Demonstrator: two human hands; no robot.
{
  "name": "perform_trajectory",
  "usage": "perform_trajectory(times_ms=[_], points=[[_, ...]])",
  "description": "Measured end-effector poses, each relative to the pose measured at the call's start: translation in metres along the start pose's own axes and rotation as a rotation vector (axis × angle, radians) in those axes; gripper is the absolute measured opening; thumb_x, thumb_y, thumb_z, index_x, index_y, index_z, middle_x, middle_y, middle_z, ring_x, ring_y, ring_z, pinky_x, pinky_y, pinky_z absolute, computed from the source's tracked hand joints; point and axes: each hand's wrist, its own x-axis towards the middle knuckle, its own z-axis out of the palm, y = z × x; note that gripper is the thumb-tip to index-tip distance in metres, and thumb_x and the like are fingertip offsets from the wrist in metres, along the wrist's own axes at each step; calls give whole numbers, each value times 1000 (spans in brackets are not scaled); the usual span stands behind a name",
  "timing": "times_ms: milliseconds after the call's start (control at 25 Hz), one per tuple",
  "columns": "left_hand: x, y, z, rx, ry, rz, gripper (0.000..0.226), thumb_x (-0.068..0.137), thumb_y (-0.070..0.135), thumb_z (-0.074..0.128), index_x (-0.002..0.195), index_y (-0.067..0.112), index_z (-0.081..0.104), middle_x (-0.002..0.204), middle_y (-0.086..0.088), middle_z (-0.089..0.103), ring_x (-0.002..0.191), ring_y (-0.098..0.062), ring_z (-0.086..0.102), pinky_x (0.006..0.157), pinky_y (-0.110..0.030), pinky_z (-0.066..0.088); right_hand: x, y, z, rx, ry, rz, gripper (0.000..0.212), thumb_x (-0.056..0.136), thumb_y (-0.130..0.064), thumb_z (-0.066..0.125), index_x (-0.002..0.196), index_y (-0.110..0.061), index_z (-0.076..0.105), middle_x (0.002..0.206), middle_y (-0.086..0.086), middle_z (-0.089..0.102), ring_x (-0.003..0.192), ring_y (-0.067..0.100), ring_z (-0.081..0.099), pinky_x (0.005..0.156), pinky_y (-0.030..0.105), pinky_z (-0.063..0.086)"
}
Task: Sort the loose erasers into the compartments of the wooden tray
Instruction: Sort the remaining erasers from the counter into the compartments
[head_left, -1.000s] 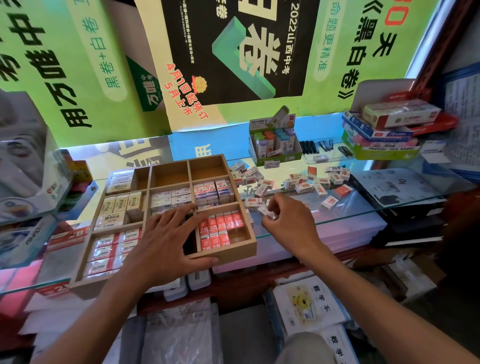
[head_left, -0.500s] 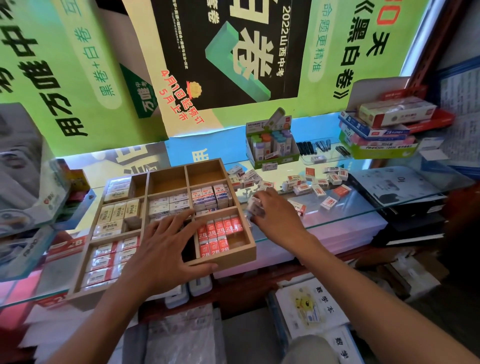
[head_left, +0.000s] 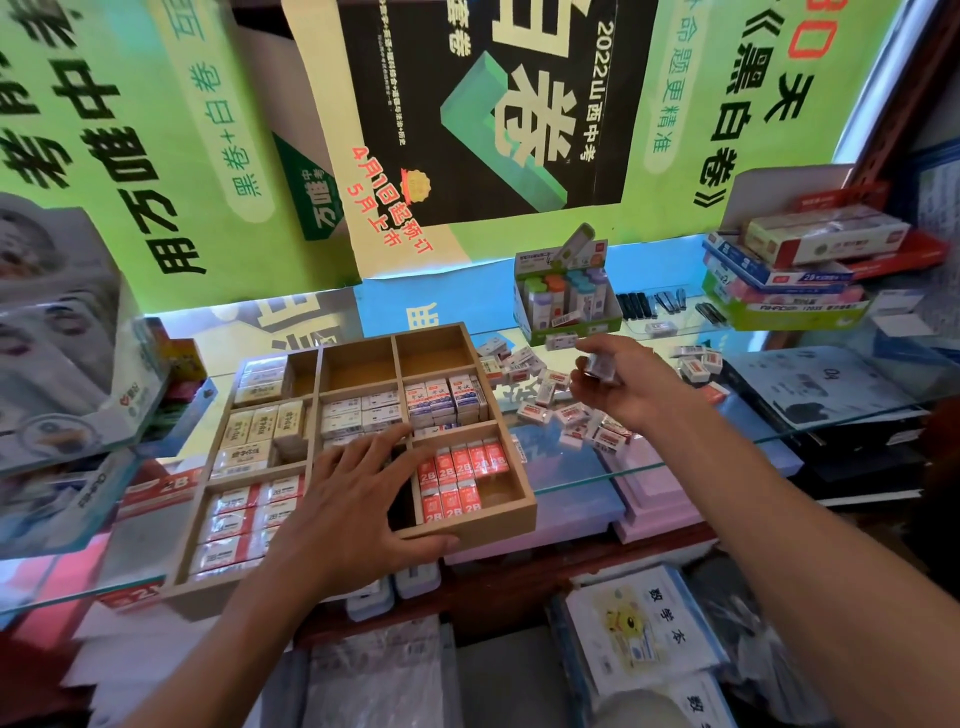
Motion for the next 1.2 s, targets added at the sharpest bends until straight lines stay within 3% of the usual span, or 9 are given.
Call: perform_trajectory(times_ms=[120, 280, 400, 480, 560, 760, 960, 1080, 1200], points=[[0, 0, 0, -14, 1, 1, 110, 61, 102, 22, 153, 44, 14, 164, 10, 4, 149, -18, 8, 120, -43, 7, 11, -1, 10, -498, 65, -144, 21, 84, 2, 70, 101, -10, 62, 93, 13, 68, 68, 26, 72, 60, 38, 62], [-1, 1, -1, -21, 17, 5, 111, 60, 103, 19, 153, 43, 17, 164, 10, 7, 149, -18, 10, 121, -42, 4, 30, -8, 13, -538, 169, -298, 16, 85, -5, 74, 93, -12, 62, 95, 13, 71, 64, 25, 70, 50, 31, 56], [0, 0, -1, -23, 32, 11, 114, 57, 104, 12, 153, 43, 17, 164, 10, 7, 149, -17, 10, 120, -41, 4, 57, -19, 4, -993, 280, -495, 14, 84, -7, 71, 86, -18, 63, 101, 8, 70, 83, 25, 67, 62, 31, 51], [1, -1, -1, -23, 40, 16, 112, 58, 103, 14, 152, 43, 19, 164, 10, 8, 149, -17, 11, 119, -39, 3, 72, -18, 5, -1388, 201, -598, 23, 85, -4, 65, 102, -19, 69, 112, 6, 70, 95, 25, 64, 73, 30, 48], [0, -1, -1, -29, 48, 19, 110, 59, 103, 16, 152, 43, 20, 163, 11, 8, 148, -16, 10, 117, -36, 0, 87, -6, 7, -1580, 103, -598, 42, 84, 0, 57, 119, -23, 65, 122, 5, 67, 103, 27, 62, 77, 30, 49], [-1, 0, -3, -36, 38, 17, 111, 58, 102, 13, 152, 43, 18, 163, 11, 5, 148, -17, 9, 117, -36, 1, 106, 16, 13, -1631, 153, -667, 28, 85, -3, 61, 107, -20, 62, 124, 6, 59, 101, 27, 61, 73, 30, 41], [-1, 1, -4, -39, 24, 11, 109, 60, 100, 17, 153, 43, 14, 163, 11, 1, 148, -16, 6, 115, -32, -4, 116, 16, 20, -1716, 215, -684, 42, 85, -3, 63, 124, -17, 54, 127, 10, 54, 102, 31, 62, 78, 36, 52], [0, 1, -4, -21, 13, 9, 109, 59, 100, 17, 153, 44, 10, 163, 13, -3, 148, -14, 3, 116, -32, -5, 120, 12, 20, -1713, 174, -690, 32, 88, -7, 62, 117, -17, 55, 118, 8, 61, 100, 30, 63, 81, 41, 55], [-1, 1, -6, -25, 11, 2, 109, 60, 99, 18, 153, 43, 10, 163, 12, -3, 148, -15, 3, 115, -32, -5, 125, 13, 18, -1679, 169, -632, 32, 91, -18, 62, 121, -14, 52, 114, 10, 60, 94, 29, 63, 74, 36, 52]])
